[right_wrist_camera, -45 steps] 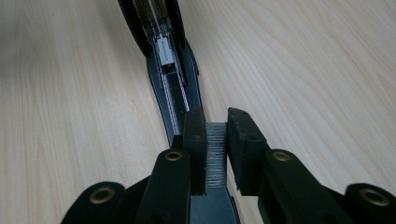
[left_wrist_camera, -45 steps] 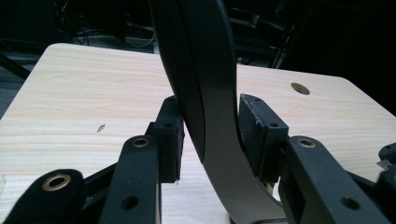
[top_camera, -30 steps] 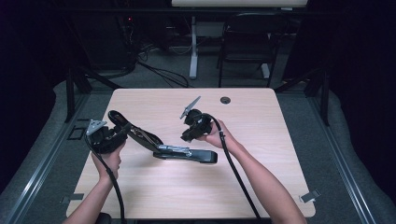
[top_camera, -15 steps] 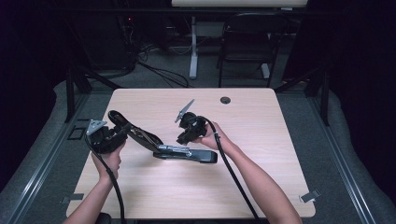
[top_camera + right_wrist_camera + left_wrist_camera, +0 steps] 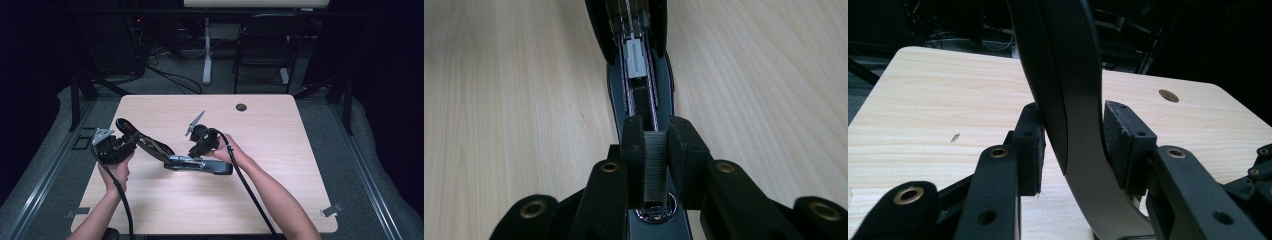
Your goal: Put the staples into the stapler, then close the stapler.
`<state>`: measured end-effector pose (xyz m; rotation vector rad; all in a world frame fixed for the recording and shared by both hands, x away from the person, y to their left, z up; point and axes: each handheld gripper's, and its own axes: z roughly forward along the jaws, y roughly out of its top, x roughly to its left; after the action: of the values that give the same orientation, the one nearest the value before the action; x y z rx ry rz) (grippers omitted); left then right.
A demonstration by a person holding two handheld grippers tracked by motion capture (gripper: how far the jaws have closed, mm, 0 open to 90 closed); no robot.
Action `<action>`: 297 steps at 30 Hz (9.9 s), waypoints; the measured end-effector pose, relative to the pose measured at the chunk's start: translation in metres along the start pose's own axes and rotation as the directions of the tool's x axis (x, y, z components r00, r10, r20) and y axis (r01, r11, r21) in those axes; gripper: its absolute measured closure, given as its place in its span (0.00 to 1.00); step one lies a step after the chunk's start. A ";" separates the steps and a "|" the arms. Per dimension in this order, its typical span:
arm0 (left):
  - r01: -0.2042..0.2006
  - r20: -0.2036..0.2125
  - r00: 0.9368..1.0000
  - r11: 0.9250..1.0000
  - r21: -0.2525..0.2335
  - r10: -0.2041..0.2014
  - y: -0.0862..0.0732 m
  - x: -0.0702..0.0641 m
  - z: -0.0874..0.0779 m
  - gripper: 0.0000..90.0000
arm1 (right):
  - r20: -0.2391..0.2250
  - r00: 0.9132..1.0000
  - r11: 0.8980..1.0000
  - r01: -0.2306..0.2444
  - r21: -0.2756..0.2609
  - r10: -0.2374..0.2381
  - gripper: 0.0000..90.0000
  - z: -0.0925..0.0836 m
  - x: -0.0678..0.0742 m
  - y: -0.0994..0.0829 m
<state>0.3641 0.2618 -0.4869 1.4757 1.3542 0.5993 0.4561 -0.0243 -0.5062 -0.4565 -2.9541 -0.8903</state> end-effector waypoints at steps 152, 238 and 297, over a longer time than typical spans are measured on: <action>-0.028 -0.036 0.999 1.000 0.010 0.028 0.003 -0.007 0.000 0.69 | 0.229 0.954 0.977 -0.208 0.036 0.195 1.00 -0.015 0.025 -0.095; -0.201 0.056 0.978 0.979 0.025 0.199 0.002 -0.066 0.008 0.70 | 0.219 0.955 0.976 -0.213 0.033 0.201 1.00 -0.016 0.024 -0.097; -0.458 0.027 0.889 0.887 0.054 0.458 -0.016 -0.127 0.026 0.61 | 0.218 0.954 0.976 -0.215 0.021 0.205 1.00 -0.016 0.023 -0.099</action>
<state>0.3478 0.1323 -0.4776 1.8635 1.0160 0.8509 0.4048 -0.1057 -0.5432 -0.8995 -3.0264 -0.7964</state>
